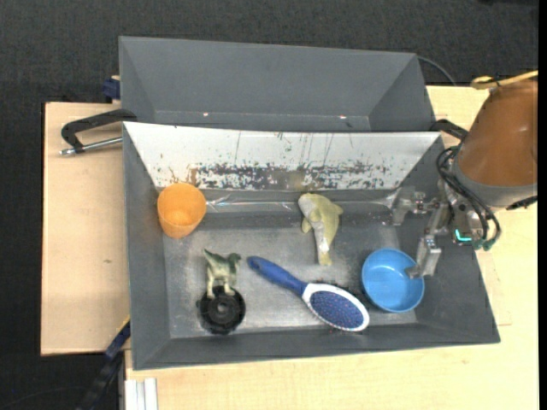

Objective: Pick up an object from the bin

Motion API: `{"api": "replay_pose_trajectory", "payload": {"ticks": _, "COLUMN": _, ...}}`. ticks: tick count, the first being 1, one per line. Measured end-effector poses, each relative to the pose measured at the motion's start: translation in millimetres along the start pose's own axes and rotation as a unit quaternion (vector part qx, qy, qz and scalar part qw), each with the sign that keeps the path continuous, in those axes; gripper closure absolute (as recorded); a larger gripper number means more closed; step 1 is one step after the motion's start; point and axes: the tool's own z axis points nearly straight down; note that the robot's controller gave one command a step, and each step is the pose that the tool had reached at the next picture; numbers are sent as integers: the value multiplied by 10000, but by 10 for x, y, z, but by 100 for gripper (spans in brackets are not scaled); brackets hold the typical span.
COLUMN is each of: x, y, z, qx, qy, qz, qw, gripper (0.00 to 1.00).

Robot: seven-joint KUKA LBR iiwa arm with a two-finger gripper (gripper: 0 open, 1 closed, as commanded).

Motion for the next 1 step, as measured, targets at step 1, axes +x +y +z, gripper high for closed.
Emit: {"api": "replay_pose_trajectory", "payload": {"ticks": 1, "x": 454, "y": 7, "z": 731, "qx": -3, "qy": -9, "qz": -1523, "qw": 9883, "gripper": 0}}
